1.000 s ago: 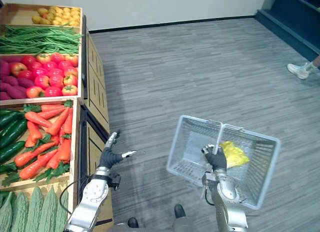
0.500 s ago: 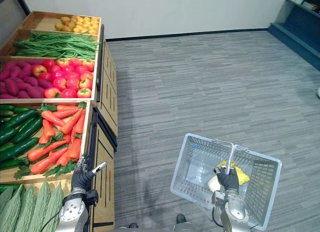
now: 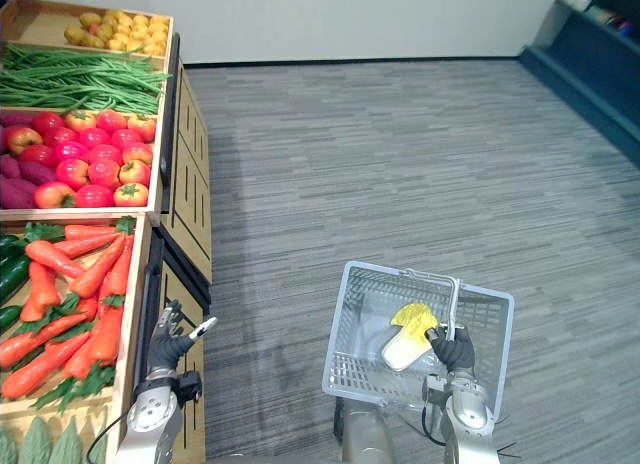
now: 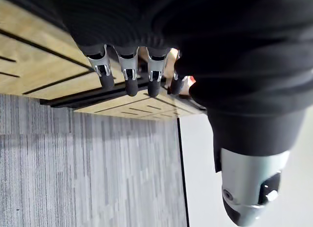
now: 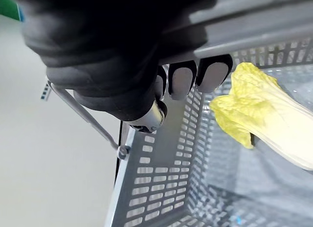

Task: Pick vegetable in the basket

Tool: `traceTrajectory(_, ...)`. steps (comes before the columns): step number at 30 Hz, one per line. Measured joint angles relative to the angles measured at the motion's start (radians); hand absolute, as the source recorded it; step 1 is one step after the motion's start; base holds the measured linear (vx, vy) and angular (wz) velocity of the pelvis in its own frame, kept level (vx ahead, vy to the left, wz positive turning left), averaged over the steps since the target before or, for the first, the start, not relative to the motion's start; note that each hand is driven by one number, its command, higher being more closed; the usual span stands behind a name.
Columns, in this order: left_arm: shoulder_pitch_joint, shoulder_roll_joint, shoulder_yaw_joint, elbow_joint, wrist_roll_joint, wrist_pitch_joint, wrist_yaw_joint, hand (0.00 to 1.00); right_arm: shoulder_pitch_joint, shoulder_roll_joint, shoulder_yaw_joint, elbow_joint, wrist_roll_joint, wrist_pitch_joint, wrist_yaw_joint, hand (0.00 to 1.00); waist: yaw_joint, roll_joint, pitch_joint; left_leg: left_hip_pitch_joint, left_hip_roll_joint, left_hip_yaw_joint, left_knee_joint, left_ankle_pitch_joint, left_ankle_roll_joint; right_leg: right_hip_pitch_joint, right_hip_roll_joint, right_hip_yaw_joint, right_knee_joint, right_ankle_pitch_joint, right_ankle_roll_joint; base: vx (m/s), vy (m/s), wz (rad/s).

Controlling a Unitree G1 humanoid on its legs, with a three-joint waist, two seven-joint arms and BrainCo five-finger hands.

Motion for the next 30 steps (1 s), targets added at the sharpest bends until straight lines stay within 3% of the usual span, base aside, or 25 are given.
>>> traceTrajectory(1, 0.003, -0.018, 0.001, -0.015, 0.002, -0.001, 0.002, 0.00, -0.004, 0.005, 0.015, -0.005, 0.000, 0.000, -0.001, 1.00, 0.008, 0.002, 0.000, -0.004, 0.015, -0.018, 0.067, 0.044, -0.003, 0.025, 0.005, -0.020, 0.041, -0.062, -0.016, 0.47, -0.299, 0.25)
traceTrajectory(2, 0.001, -0.026, -0.001, -0.019, 0.002, -0.004, 0.003, 0.00, 0.000, 0.005, 0.023, -0.011, 0.001, 0.000, -0.001, 1.00, 0.009, 0.004, 0.001, -0.028, 0.025, -0.034, 0.137, 0.067, 0.006, 0.048, 0.009, -0.036, 0.043, -0.083, -0.023, 0.45, -0.292, 0.39)
traceTrajectory(4, 0.007, -0.048, -0.008, -0.036, 0.002, -0.006, 0.003, 0.00, 0.033, 0.005, 0.060, -0.048, 0.001, 0.000, -0.001, 1.00, 0.026, 0.009, 0.004, -0.197, 0.090, -0.061, 0.520, 0.212, 0.046, 0.174, 0.023, -0.094, -0.021, -0.128, -0.052, 0.40, -0.257, 0.53)
traceTrajectory(6, 0.030, -0.053, -0.011, -0.064, 0.001, -0.006, 0.004, 0.00, 0.059, 0.007, 0.066, -0.090, 0.001, 0.000, -0.011, 1.00, 0.038, 0.008, 0.005, -0.300, 0.120, -0.005, 0.693, 0.204, 0.053, 0.275, 0.026, -0.126, -0.097, -0.130, -0.057, 0.36, -0.183, 0.50)
traceTrajectory(7, 0.046, -0.054, -0.014, -0.085, 0.001, -0.007, 0.007, 0.00, 0.075, 0.007, 0.066, -0.119, 0.001, -0.002, -0.013, 1.00, 0.056, 0.010, 0.005, -0.346, 0.130, 0.061, 0.716, 0.187, 0.078, 0.331, 0.020, -0.143, -0.146, -0.131, -0.059, 0.34, -0.138, 0.49)
traceTrajectory(8, 0.052, -0.054, -0.014, -0.095, -0.001, -0.007, 0.008, 0.00, 0.080, 0.006, 0.063, -0.126, 0.001, -0.003, -0.016, 1.00, 0.059, 0.009, 0.006, -0.363, 0.133, 0.095, 0.705, 0.176, 0.091, 0.357, 0.016, -0.155, -0.169, -0.131, -0.059, 0.30, -0.079, 0.59)
traceTrajectory(11, 0.056, -0.065, -0.017, -0.122, -0.003, -0.007, 0.010, 0.00, 0.099, 0.003, 0.022, -0.131, 0.001, -0.007, -0.026, 1.00, 0.073, 0.015, 0.001, -0.382, 0.140, 0.348, 0.478, 0.173, 0.111, 0.475, -0.020, -0.274, -0.250, -0.138, -0.047, 0.29, -0.012, 1.03)
traceTrajectory(13, 0.039, -0.074, -0.031, -0.125, -0.003, -0.011, 0.011, 0.00, 0.123, 0.000, -0.011, -0.134, 0.001, -0.007, -0.034, 1.00, 0.062, 0.042, -0.016, -0.394, 0.136, 0.519, 0.321, 0.230, 0.148, 0.508, -0.035, -0.372, -0.249, -0.159, -0.013, 0.25, 0.048, 1.59)
traceTrajectory(14, 0.036, -0.069, -0.039, -0.123, -0.003, -0.011, 0.012, 0.00, 0.127, 0.006, -0.032, -0.117, 0.002, -0.006, -0.037, 1.00, 0.049, 0.034, -0.029, -0.375, 0.085, 0.577, 0.242, 0.214, 0.171, 0.524, -0.063, -0.416, -0.242, -0.175, 0.011, 0.25, 0.076, 1.54)
traceTrajectory(17, 0.031, -0.061, -0.037, -0.112, -0.003, -0.010, 0.012, 0.00, 0.090, 0.014, -0.042, -0.055, -0.003, -0.003, -0.038, 1.00, 0.057, 0.034, -0.030, -0.328, -0.022, 0.536, 0.088, 0.172, 0.226, 0.536, -0.095, -0.423, -0.206, -0.194, 0.040, 0.25, 0.157, 1.23)
traceTrajectory(20, 0.058, -0.047, -0.037, -0.110, -0.003, -0.010, 0.011, 0.00, 0.061, 0.039, -0.042, 0.003, -0.021, 0.001, -0.037, 1.00, 0.061, -0.006, -0.012, -0.272, -0.099, 0.479, 0.035, 0.156, 0.233, 0.556, -0.161, -0.417, -0.076, -0.218, 0.074, 0.17, 0.091, 0.82)
traceTrajectory(22, 0.074, -0.042, -0.038, -0.115, -0.004, -0.008, 0.012, 0.00, 0.061, 0.052, -0.026, 0.010, -0.027, 0.002, -0.035, 1.00, 0.070, -0.023, -0.003, -0.233, -0.134, 0.435, 0.033, 0.127, 0.235, 0.505, -0.218, -0.379, 0.151, -0.208, 0.056, 0.21, 0.070, 0.67)
traceTrajectory(23, 0.075, -0.034, -0.041, -0.119, -0.004, -0.006, 0.012, 0.00, 0.064, 0.063, -0.017, 0.010, -0.030, 0.002, -0.034, 1.00, 0.067, -0.038, 0.005, -0.210, -0.151, 0.403, 0.035, 0.107, 0.240, 0.449, -0.242, -0.319, 0.292, -0.200, 0.009, 0.22, 0.011, 0.83)
traceTrajectory(24, 0.077, -0.023, -0.044, -0.128, -0.004, -0.004, 0.015, 0.00, 0.078, 0.080, -0.002, 0.010, -0.031, 0.003, -0.033, 1.00, 0.060, -0.057, -0.002, -0.196, -0.161, 0.368, 0.041, 0.083, 0.251, 0.393, -0.224, -0.208, 0.378, -0.244, 0.005, 0.27, -0.029, 1.04)
traceTrajectory(25, 0.077, -0.010, -0.043, -0.143, -0.004, -0.004, 0.022, 0.00, 0.080, 0.089, 0.018, 0.009, -0.032, 0.003, -0.033, 1.00, 0.060, -0.066, -0.006, -0.193, -0.161, 0.332, 0.051, 0.071, 0.250, 0.337, -0.173, -0.102, 0.388, -0.272, 0.036, 0.23, -0.061, 0.96)
traceTrajectory(26, 0.077, -0.006, -0.043, -0.153, -0.004, -0.004, 0.026, 0.00, 0.079, 0.092, 0.026, 0.006, -0.032, 0.003, -0.031, 1.00, 0.060, -0.068, -0.006, -0.191, -0.161, 0.316, 0.052, 0.067, 0.249, 0.307, -0.151, -0.059, 0.377, -0.284, 0.045, 0.23, -0.081, 1.00)
traceTrajectory(27, 0.076, -0.007, -0.045, -0.179, -0.004, -0.004, 0.034, 0.00, 0.083, 0.097, 0.039, -0.005, -0.031, 0.003, -0.031, 1.00, 0.056, -0.069, -0.007, -0.187, -0.161, 0.265, 0.058, 0.059, 0.241, 0.252, -0.100, 0.026, 0.328, -0.299, 0.050, 0.22, -0.103, 0.91)
traceTrajectory(30, 0.062, -0.014, -0.046, -0.209, -0.003, -0.006, 0.039, 0.00, 0.099, 0.104, 0.043, -0.017, -0.028, 0.001, -0.032, 1.00, 0.051, -0.069, -0.007, -0.188, -0.161, 0.158, 0.097, 0.042, 0.214, 0.196, -0.015, 0.168, 0.196, -0.302, 0.058, 0.25, -0.147, 1.19)
